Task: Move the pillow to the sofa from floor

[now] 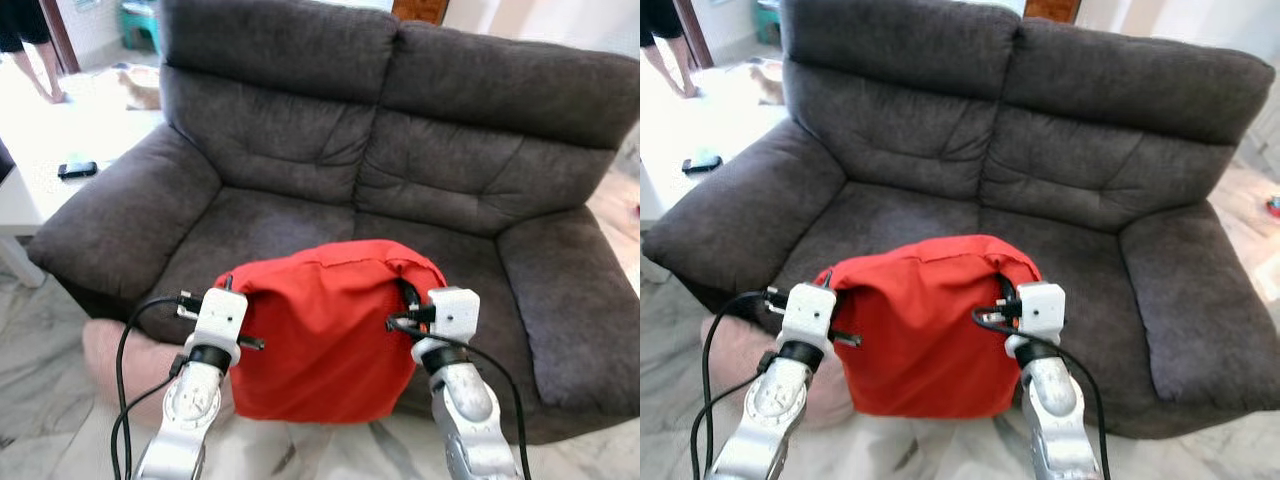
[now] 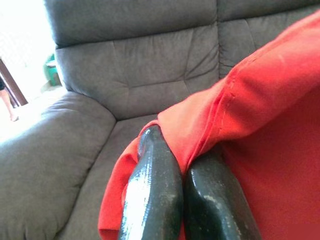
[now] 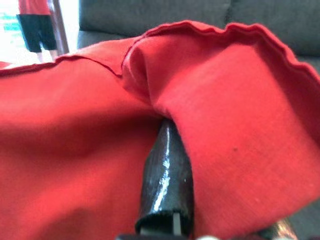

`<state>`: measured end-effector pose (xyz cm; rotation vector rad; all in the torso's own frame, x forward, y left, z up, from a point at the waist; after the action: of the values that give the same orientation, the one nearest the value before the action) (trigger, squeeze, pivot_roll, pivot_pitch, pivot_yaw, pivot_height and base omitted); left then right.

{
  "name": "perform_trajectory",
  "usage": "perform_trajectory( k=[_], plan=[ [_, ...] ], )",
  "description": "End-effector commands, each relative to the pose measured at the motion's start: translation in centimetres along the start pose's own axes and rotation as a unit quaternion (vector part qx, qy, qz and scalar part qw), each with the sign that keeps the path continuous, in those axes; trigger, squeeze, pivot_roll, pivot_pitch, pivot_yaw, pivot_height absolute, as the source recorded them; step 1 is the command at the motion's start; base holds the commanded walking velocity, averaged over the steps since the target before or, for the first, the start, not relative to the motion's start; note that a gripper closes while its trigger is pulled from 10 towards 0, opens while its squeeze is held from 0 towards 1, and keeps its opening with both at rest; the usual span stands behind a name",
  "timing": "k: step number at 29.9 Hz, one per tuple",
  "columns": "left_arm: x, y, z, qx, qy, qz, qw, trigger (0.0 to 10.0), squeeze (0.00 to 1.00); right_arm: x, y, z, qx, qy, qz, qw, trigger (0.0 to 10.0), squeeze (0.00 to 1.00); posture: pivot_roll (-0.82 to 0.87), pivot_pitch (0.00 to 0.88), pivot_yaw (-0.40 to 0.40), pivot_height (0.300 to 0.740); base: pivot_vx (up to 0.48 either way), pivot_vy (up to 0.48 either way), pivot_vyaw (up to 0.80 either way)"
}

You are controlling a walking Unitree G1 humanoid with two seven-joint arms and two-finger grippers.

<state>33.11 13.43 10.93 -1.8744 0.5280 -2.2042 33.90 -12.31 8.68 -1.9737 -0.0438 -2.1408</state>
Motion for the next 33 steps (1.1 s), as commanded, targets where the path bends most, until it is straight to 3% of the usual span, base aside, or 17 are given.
perform_trajectory(
  k=[1,8,14,23,33],
  plan=[
    [2.06,0.58,0.63,-0.007,0.039,-0.001,0.999,10.0,0.00,2.57,-0.51,0.83,0.013,0.050,-0.010,0.999,10.0,0.00,0.04,0.000,-0.100,0.740,0.000,-0.307,0.00],
    [2.25,0.51,0.65,-0.007,0.042,0.003,0.999,10.0,0.00,2.42,-0.46,0.86,0.008,0.045,-0.001,0.999,10.0,0.00,0.05,0.000,-0.101,0.740,0.000,-0.309,0.00],
    [2.46,0.40,0.83,-0.006,0.045,0.004,0.999,10.0,0.00,2.40,-0.82,0.86,0.010,0.044,-0.003,0.999,10.0,0.00,0.04,0.000,-0.099,0.740,0.000,-0.307,-0.74],
    [2.63,0.59,0.96,-0.008,0.048,0.002,0.999,10.0,0.00,2.51,-0.78,0.91,0.005,0.046,0.001,0.999,10.0,0.00,0.04,0.000,-0.097,0.740,0.000,-0.345,0.00],
    [2.90,0.76,0.97,-0.014,0.056,-0.008,0.998,10.0,0.00,2.23,-1.23,1.01,0.009,0.039,0.006,0.999,10.0,0.00,0.04,0.000,-0.098,0.740,0.000,-0.141,-0.76]
  ],
)
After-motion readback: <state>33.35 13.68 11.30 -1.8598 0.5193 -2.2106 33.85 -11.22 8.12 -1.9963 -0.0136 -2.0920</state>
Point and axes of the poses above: a point about 5 cm out from each wrist's last joint towards the gripper, its own z axis pointing out of the wrist towards the gripper, its own x axis along the axis of the wrist's last joint, y = z × x, the point moved 6 cm from there along z, pointing out of the wrist towards the gripper, and after that the axes turned 7 degrees about z, right-handed, at the moved point
